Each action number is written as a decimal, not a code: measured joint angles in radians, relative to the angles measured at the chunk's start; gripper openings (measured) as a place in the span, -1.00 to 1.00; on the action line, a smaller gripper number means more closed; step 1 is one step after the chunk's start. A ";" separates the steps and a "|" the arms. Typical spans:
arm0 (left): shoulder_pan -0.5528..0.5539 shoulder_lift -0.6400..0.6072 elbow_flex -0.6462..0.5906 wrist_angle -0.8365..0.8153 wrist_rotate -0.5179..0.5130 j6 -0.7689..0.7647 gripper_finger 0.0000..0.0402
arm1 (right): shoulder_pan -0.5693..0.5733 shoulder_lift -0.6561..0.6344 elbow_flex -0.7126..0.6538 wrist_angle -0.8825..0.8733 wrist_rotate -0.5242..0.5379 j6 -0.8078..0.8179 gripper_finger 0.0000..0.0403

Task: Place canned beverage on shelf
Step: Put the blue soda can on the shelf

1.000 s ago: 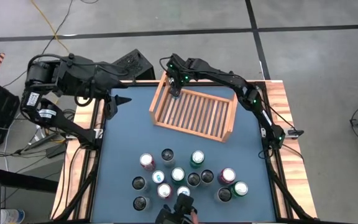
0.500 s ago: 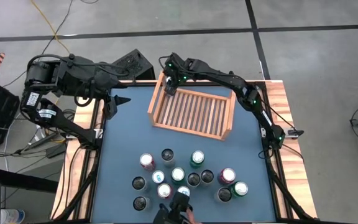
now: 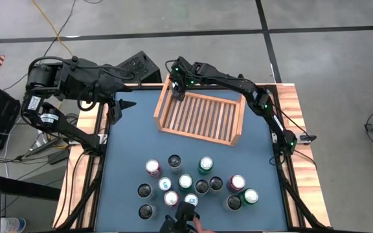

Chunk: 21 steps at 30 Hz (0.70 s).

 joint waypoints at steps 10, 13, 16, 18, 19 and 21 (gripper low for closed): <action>0.000 0.000 0.000 0.000 -0.001 0.011 0.16 | 0.000 0.003 -0.007 -0.015 0.001 -0.003 0.04; 0.000 0.000 0.000 0.000 -0.001 0.010 0.16 | -0.004 0.003 -0.007 -0.017 -0.031 -0.012 0.04; 0.000 0.000 0.000 0.000 -0.001 0.010 0.16 | -0.004 0.003 -0.007 -0.017 -0.037 -0.029 0.04; 0.000 0.000 0.000 0.000 -0.001 0.010 0.16 | -0.004 0.003 -0.007 -0.015 -0.041 -0.032 0.04; 0.000 0.000 0.000 0.000 -0.001 0.010 0.16 | -0.004 0.003 -0.007 -0.015 -0.043 -0.032 0.04; 0.000 0.000 0.000 0.000 -0.001 0.010 0.16 | -0.008 0.003 -0.007 -0.015 -0.048 -0.034 0.06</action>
